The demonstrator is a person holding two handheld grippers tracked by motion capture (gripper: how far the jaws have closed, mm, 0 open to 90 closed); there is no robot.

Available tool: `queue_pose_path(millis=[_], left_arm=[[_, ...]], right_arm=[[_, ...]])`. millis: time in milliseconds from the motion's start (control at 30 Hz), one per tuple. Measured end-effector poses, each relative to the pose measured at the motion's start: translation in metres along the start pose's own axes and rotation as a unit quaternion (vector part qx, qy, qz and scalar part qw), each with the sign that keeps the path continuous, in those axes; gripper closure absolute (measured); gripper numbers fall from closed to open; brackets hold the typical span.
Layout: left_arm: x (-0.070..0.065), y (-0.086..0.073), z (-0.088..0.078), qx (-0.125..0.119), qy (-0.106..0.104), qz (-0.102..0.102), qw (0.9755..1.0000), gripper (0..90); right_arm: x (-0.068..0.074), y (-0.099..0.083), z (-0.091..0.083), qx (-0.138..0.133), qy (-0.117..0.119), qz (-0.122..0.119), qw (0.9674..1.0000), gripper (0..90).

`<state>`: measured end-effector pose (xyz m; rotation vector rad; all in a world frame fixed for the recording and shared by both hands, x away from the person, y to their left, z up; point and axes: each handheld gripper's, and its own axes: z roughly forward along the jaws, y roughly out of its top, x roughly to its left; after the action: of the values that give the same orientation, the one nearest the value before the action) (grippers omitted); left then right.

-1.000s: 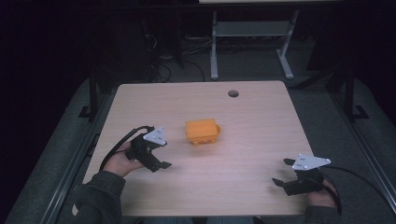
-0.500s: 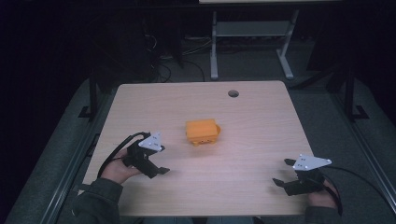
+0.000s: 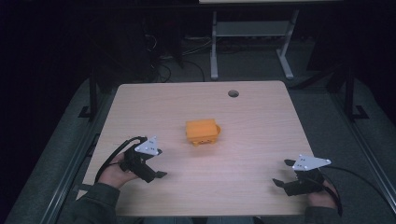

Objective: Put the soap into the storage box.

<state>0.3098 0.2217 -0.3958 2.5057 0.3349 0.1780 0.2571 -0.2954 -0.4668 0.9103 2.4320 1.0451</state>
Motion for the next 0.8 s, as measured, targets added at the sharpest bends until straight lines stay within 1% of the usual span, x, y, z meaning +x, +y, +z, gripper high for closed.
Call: queue_pose_path(millis=[133,300,367,433,500,567,667,733,767,800], left_arm=[[-0.002,-0.002,0.0,-0.003,-0.001,-0.005,1.0,18.5],[-0.004,-0.006,0.0,0.0,0.002,-0.002,1.0,18.4],[-0.005,-0.009,0.0,-0.003,0.002,-0.007,1.0,18.4],[-0.005,-0.01,-0.001,-0.003,0.003,-0.006,1.0,18.4],[-0.006,-0.013,0.0,-0.004,0.003,-0.01,0.9999,18.4],[-0.008,-0.018,0.0,-0.01,0.002,-0.018,0.9998,18.5],[-0.01,-0.023,-0.001,-0.011,0.004,-0.019,0.9998,18.6],[-0.012,-0.026,0.0,-0.016,0.006,-0.027,0.9995,18.5],[-0.011,-0.027,-0.001,-0.011,0.005,-0.023,0.9997,18.6],[-0.012,-0.028,-0.001,-0.013,0.006,-0.025,0.9996,18.5]], right_arm=[[0.0,0.0,0.0,0.0,-0.001,0.002,1.0,14.0],[0.0,-0.001,0.0,-0.001,-0.001,0.002,1.0,14.0],[0.0,-0.001,0.0,0.0,-0.001,0.003,1.0,14.0],[0.0,-0.001,0.0,0.0,-0.001,0.003,1.0,14.0],[0.0,-0.001,0.0,0.001,-0.001,0.004,1.0,14.0],[0.0,-0.001,0.0,0.001,-0.001,0.003,1.0,14.0],[0.0,-0.002,0.0,0.0,0.0,0.003,1.0,14.0],[0.0,-0.002,0.0,0.0,0.0,0.003,1.0,14.0],[0.0,-0.002,0.0,0.0,0.0,0.003,1.0,14.0],[0.0,-0.002,0.0,0.0,0.0,0.003,1.0,14.0]])
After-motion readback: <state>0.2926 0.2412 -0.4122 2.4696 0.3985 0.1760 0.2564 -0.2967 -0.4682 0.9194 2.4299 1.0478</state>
